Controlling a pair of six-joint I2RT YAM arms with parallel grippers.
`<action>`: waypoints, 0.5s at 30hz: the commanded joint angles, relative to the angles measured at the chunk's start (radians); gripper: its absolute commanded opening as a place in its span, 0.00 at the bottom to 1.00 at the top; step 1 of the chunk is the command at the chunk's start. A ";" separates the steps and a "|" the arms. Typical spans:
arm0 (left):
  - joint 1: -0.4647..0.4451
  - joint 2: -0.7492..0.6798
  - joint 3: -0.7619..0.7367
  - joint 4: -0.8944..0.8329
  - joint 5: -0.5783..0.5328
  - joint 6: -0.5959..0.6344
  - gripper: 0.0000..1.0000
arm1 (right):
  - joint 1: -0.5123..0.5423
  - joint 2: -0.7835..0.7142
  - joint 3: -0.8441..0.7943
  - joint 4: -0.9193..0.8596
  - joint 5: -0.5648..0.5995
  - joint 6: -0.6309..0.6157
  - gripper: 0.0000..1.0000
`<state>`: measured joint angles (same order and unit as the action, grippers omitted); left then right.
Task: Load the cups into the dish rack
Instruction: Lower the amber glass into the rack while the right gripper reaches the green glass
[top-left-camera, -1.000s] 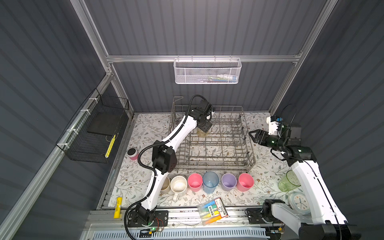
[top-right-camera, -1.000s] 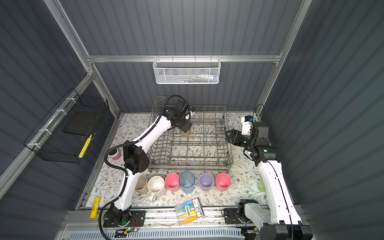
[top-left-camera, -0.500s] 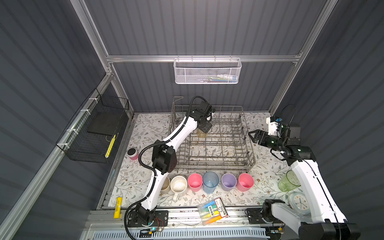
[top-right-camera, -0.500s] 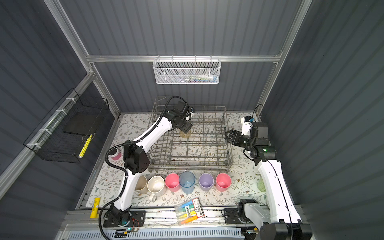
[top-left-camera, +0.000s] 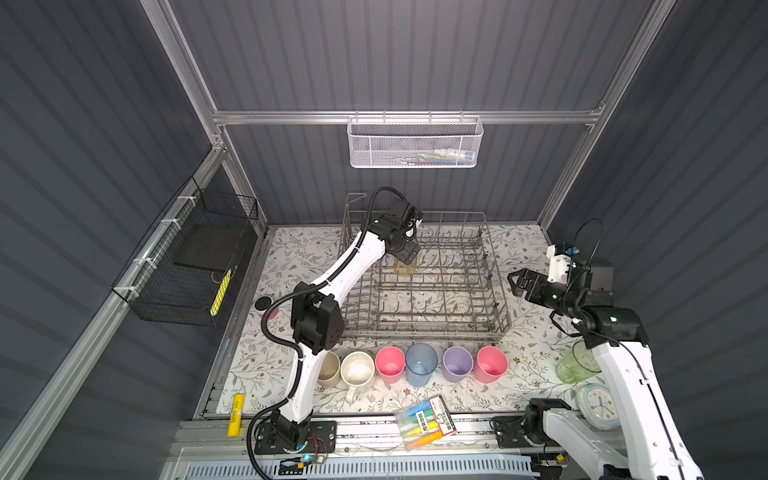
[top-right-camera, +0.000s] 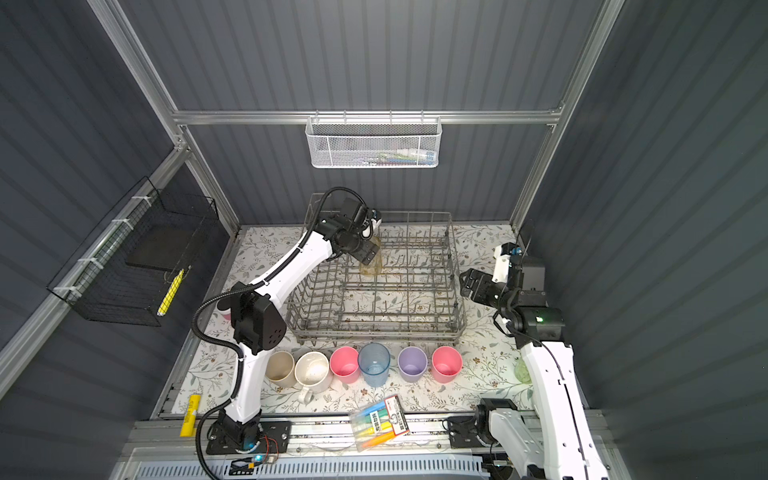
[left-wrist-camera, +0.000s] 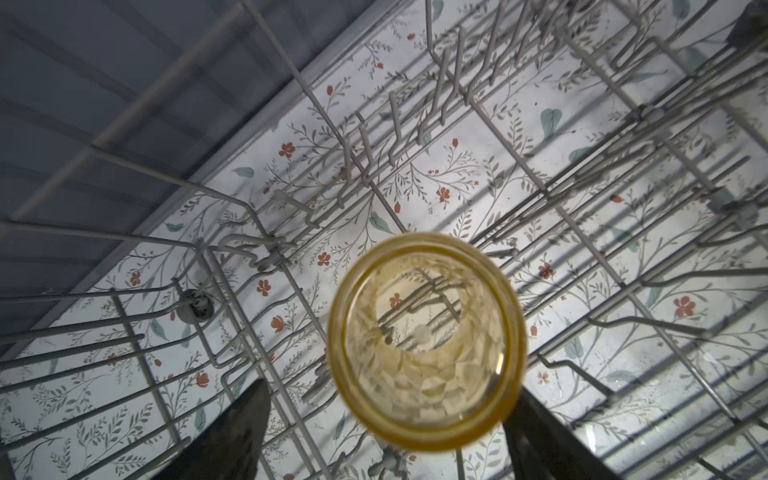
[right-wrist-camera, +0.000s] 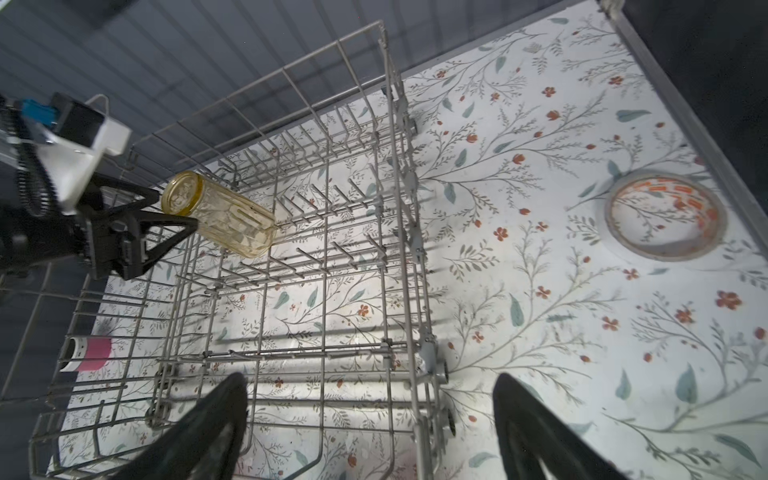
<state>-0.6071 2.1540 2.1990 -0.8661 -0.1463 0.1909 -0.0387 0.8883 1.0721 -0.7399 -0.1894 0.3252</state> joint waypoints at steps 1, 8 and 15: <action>0.003 -0.097 -0.053 0.064 0.031 -0.018 0.87 | -0.009 -0.059 -0.020 -0.112 0.117 0.038 0.93; 0.003 -0.227 -0.174 0.171 0.079 -0.039 0.87 | -0.015 -0.170 -0.038 -0.263 0.352 0.117 0.93; 0.003 -0.266 -0.237 0.220 0.134 -0.057 0.87 | -0.017 -0.186 -0.054 -0.380 0.567 0.314 0.95</action>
<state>-0.6071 1.9049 1.9884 -0.6777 -0.0586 0.1566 -0.0525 0.7063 1.0382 -1.0389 0.2424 0.5297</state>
